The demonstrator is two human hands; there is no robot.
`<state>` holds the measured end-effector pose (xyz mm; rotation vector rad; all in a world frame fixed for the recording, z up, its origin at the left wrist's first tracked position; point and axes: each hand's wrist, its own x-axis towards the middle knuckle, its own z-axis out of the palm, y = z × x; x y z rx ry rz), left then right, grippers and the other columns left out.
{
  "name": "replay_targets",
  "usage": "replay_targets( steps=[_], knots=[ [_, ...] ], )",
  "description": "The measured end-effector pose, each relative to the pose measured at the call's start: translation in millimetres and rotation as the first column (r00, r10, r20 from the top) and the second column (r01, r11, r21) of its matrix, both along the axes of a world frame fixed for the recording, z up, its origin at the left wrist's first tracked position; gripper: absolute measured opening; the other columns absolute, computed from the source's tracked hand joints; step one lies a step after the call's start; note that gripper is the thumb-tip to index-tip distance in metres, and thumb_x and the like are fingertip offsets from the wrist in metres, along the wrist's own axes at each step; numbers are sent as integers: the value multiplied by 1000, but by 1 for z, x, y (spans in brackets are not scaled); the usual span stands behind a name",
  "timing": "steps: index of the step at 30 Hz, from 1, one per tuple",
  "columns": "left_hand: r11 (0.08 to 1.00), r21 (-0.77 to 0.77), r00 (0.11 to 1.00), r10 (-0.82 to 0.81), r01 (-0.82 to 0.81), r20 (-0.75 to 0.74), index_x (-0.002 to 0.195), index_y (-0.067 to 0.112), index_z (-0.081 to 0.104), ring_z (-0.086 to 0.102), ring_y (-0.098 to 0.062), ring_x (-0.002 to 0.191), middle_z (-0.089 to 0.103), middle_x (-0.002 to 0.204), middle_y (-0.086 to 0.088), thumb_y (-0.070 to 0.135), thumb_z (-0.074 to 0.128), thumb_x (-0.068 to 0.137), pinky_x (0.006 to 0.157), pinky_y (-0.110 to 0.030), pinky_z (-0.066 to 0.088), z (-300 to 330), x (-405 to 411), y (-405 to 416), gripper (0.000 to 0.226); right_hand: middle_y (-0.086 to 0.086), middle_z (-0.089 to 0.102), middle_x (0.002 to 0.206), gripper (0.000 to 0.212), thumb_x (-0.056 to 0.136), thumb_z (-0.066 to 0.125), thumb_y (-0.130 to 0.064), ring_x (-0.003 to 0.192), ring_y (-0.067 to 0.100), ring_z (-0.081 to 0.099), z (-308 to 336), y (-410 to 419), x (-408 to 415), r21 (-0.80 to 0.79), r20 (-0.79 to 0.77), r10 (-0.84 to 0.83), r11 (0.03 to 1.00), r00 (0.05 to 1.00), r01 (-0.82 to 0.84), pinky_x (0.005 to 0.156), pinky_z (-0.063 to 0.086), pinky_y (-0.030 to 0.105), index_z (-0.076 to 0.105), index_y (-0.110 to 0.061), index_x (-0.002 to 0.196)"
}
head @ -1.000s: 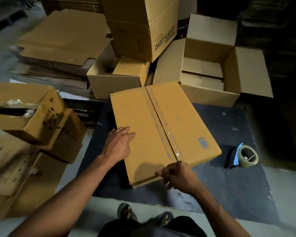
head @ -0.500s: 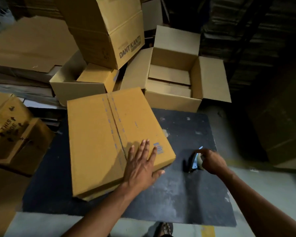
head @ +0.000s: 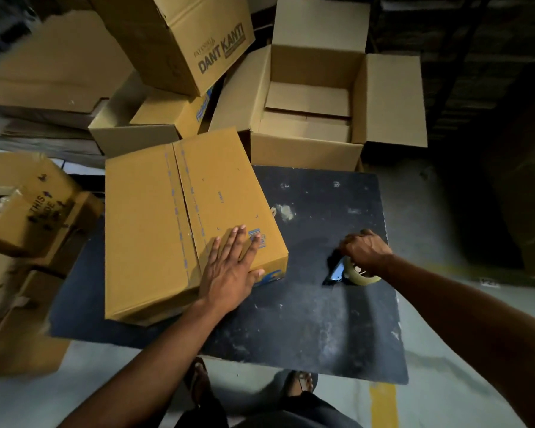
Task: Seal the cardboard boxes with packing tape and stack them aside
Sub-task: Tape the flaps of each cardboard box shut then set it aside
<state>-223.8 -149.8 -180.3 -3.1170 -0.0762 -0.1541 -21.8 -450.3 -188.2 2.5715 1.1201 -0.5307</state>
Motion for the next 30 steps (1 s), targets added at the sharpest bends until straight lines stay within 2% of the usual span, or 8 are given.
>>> replay_targets(
  steps=[4,6,8,10,12,15,24,30],
  knots=[
    [988,-148,997,-30,41,76,151,15,51,40,-35,148,41,161,-17,39,61,98,120,-53,35,12,-1,-3,59,2,65,123,30,95,58,-19,108,32,68,6,-12,-21,63,-65,-164,984,984,168,77,50,36,56,-26,124],
    [943,-294,953,-67,157,295,128,11,70,63,-28,120,66,134,-11,26,62,97,102,-39,52,23,-10,-13,36,8,69,110,29,90,62,-24,97,39,69,12,-22,-38,197,-74,-252,945,965,262,74,56,43,50,-23,116],
    [801,-593,962,92,83,259,110,15,77,67,-14,93,74,105,3,24,65,99,83,-17,51,41,-27,-34,19,10,71,96,29,86,64,-21,83,43,68,24,-25,-59,363,-116,-314,870,942,334,66,57,49,49,-24,110],
    [420,-870,956,243,-258,-167,102,20,76,66,-9,75,76,93,9,38,66,101,66,-14,50,54,-45,-54,21,9,71,85,35,79,70,-15,72,41,67,43,-21,-83,516,-125,-340,780,932,354,57,53,45,53,-23,108],
    [-45,-824,800,213,-565,-561,107,20,72,68,-10,72,79,95,4,53,56,101,59,-24,50,59,-55,-68,38,5,71,79,38,74,75,-12,66,37,66,66,-9,-106,619,-100,-346,712,933,331,53,47,37,57,-20,106],
    [-432,-689,713,136,-582,-687,115,18,72,69,-15,77,80,100,-1,64,46,100,57,-28,49,69,-59,-65,55,0,69,88,38,76,76,-17,69,29,64,98,18,-132,685,-50,-290,687,956,244,54,50,37,56,-20,108],
    [-694,-579,750,84,-428,-656,115,11,74,67,-20,73,73,99,-11,60,57,95,64,-34,48,111,-84,-5,55,0,53,116,74,69,88,-33,100,22,48,135,106,-173,639,115,-119,769,986,18,50,52,41,51,-27,132],
    [-726,-602,753,179,-333,-633,111,11,73,68,-22,72,78,95,-9,41,60,98,62,-34,46,125,-127,42,35,-5,49,109,53,68,79,-31,91,23,58,147,166,-187,591,128,18,802,992,-91,48,52,39,57,-29,116]
  ],
)
